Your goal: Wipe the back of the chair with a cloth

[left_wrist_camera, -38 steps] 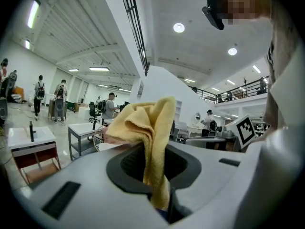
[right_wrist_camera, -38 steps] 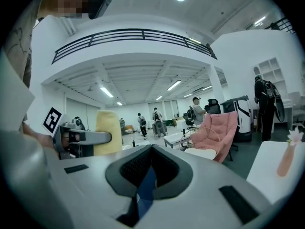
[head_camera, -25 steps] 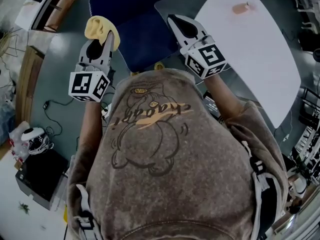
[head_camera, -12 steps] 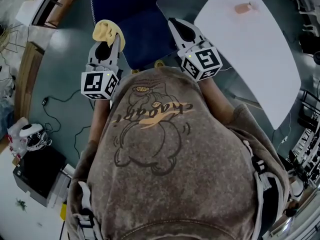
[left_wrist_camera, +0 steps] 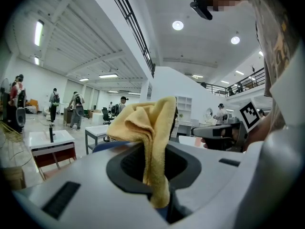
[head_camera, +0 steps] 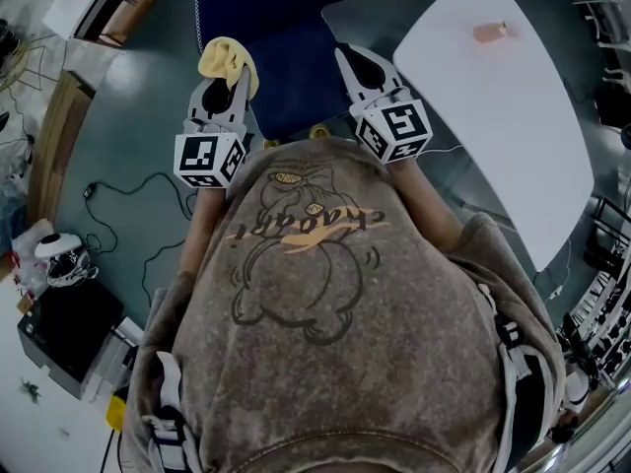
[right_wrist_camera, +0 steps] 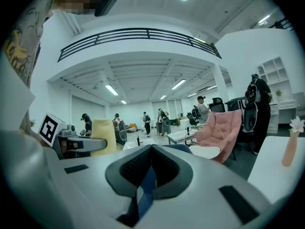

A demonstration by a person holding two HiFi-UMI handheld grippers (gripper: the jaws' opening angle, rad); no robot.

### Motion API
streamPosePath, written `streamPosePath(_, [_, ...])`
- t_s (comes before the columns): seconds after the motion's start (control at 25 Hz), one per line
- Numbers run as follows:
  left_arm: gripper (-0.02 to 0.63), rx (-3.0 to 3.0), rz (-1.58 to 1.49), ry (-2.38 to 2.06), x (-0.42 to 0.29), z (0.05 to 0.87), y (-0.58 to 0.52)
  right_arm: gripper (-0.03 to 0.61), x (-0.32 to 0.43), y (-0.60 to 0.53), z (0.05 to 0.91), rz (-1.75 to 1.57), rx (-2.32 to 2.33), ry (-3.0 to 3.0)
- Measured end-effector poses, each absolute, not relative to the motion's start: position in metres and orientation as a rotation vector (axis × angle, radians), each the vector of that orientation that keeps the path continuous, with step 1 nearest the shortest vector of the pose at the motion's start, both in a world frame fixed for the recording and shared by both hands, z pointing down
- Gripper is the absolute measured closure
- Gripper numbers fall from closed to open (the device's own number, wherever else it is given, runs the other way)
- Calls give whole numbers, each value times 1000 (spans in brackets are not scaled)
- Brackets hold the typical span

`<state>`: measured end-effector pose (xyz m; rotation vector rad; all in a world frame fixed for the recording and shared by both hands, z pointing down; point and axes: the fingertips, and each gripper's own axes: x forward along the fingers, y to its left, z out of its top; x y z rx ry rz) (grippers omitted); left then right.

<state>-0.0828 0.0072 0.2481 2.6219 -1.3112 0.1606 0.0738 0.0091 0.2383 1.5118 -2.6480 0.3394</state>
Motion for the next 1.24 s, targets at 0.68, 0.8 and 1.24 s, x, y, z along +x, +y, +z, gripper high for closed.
streamPosePath(0.68, [557, 2562, 73, -1413, -114, 233, -1, 554, 81, -9, 227, 300, 1565, -2632])
streamPosePath(0.8, [557, 2560, 75, -1410, -113, 232, -1, 554, 81, -9, 226, 295, 1559, -2632])
streamPosePath(1.24, [557, 2559, 93, -1387, -111, 235, 3, 554, 77, -10, 224, 294, 1524, -2652])
